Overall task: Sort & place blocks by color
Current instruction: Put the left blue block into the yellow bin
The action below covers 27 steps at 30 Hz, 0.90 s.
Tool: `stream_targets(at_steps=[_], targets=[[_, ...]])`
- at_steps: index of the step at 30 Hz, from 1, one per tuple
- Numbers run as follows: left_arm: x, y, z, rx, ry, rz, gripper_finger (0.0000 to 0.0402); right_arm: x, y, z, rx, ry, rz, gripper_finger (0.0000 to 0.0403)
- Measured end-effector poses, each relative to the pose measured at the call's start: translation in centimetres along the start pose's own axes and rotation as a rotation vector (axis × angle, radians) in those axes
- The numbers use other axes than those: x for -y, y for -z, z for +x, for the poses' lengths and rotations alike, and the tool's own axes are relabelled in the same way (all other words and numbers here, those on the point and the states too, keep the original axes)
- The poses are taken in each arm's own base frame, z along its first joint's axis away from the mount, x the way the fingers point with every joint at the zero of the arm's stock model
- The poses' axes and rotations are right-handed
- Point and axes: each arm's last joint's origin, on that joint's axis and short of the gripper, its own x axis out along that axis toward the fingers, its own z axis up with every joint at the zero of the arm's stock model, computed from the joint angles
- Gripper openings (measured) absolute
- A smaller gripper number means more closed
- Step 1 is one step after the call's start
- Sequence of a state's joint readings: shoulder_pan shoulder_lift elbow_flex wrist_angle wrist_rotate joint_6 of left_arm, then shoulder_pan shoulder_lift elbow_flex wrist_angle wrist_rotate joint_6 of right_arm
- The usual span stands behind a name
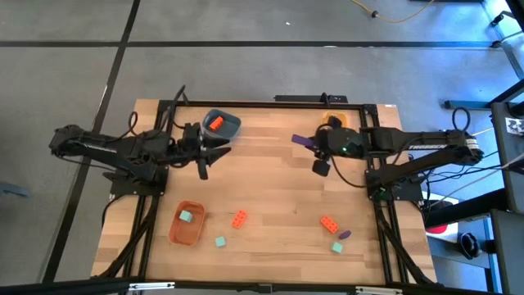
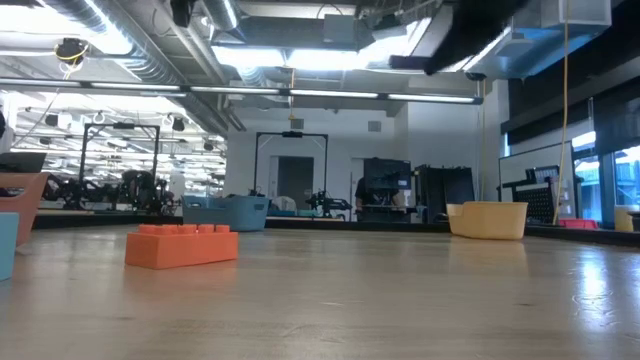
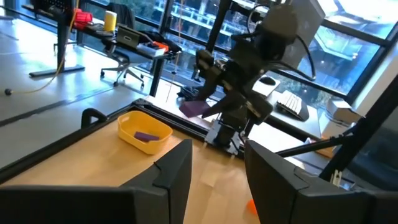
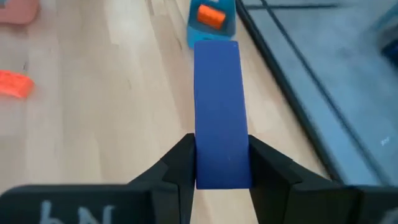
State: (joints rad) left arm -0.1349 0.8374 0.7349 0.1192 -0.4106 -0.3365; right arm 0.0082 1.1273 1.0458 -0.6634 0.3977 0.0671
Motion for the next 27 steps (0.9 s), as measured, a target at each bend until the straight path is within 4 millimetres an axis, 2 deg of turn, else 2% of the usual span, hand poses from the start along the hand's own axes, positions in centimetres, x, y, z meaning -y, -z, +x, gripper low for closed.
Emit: stream_targets(at_steps=[7, 14, 20, 24, 27], targets=[[-0.1, 0.0, 0.1, -0.011, 0.030, -0.017, 0.0138, 0.7, 4.1, -0.9, 0.034, -0.013, 0.218, 0.0114], [-0.8, 0.0, 0.7, -0.016, 0.012, 0.030, 0.0137, 2.3, 5.3, -0.7, -0.005, 0.059, 0.430, 0.0114], [-1.5, -0.2, 0.9, -0.005, -0.022, 0.033, 0.0137, 6.0, 7.3, 0.9, -0.223, 0.257, 0.598, 0.0114], [-1.6, -0.3, 1.0, -0.003, -0.023, 0.032, 0.0137, 8.5, 8.8, 2.8, -0.394, 0.356, 0.730, 0.0114], [-1.6, -0.3, 1.0, 0.000, -0.021, 0.030, 0.0137, 10.2, 9.6, 4.6, -0.461, 0.413, 0.805, 0.0114]])
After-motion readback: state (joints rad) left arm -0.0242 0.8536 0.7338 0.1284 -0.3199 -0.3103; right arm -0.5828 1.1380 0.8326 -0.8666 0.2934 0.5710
